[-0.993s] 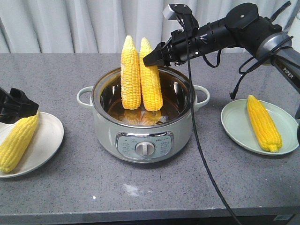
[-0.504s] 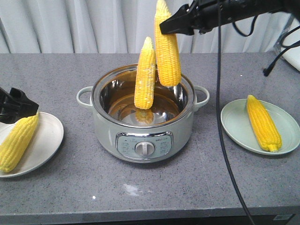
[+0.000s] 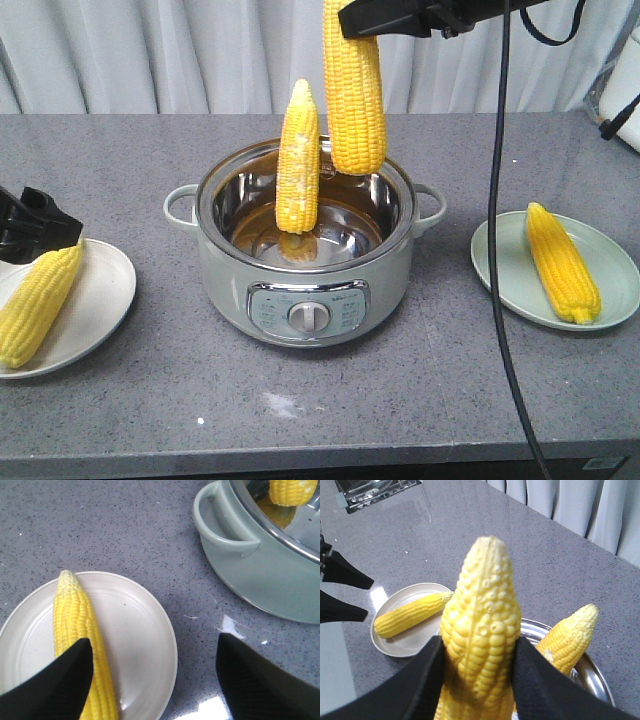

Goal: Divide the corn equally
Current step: 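Lift the cob out of the pot with the right gripper and hold it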

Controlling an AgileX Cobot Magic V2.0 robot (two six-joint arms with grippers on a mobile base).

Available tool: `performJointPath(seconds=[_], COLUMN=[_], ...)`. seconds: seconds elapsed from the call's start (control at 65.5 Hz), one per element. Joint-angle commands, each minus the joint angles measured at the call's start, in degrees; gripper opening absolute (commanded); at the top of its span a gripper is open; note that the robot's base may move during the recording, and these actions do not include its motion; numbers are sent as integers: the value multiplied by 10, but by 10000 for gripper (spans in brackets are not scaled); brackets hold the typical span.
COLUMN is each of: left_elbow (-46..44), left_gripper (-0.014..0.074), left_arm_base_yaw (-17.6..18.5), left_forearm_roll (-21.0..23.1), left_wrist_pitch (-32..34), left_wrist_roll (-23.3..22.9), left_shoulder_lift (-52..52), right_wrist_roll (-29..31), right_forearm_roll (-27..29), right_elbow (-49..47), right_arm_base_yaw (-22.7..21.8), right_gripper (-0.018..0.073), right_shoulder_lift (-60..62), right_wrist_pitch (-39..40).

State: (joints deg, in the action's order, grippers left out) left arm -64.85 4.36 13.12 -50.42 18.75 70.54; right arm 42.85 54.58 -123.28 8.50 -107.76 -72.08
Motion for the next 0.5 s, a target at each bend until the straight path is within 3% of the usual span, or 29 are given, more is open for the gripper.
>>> performJointPath(seconds=[0.0,0.061,0.214,0.489], left_elbow=[-11,-11,-11,-11], left_gripper=[507,507,507,507], left_arm_base_yaw=[2,2,2,2], left_forearm_roll=[14,14,14,14], left_wrist_pitch=[30,30,30,30], left_wrist_roll=[1,1,1,1], left_shoulder_lift=[-15,-15,-15,-15], right_wrist_roll=[-4,14,126,154], right_forearm_roll=[43,55,125,126], right_elbow=[11,69,274,499], right_arm_base_yaw=[-2,-2,-2,-2], right_gripper=[211,211,211,211], right_shoulder_lift=[46,73,176,352], right_wrist_pitch=[-1,22,159,261])
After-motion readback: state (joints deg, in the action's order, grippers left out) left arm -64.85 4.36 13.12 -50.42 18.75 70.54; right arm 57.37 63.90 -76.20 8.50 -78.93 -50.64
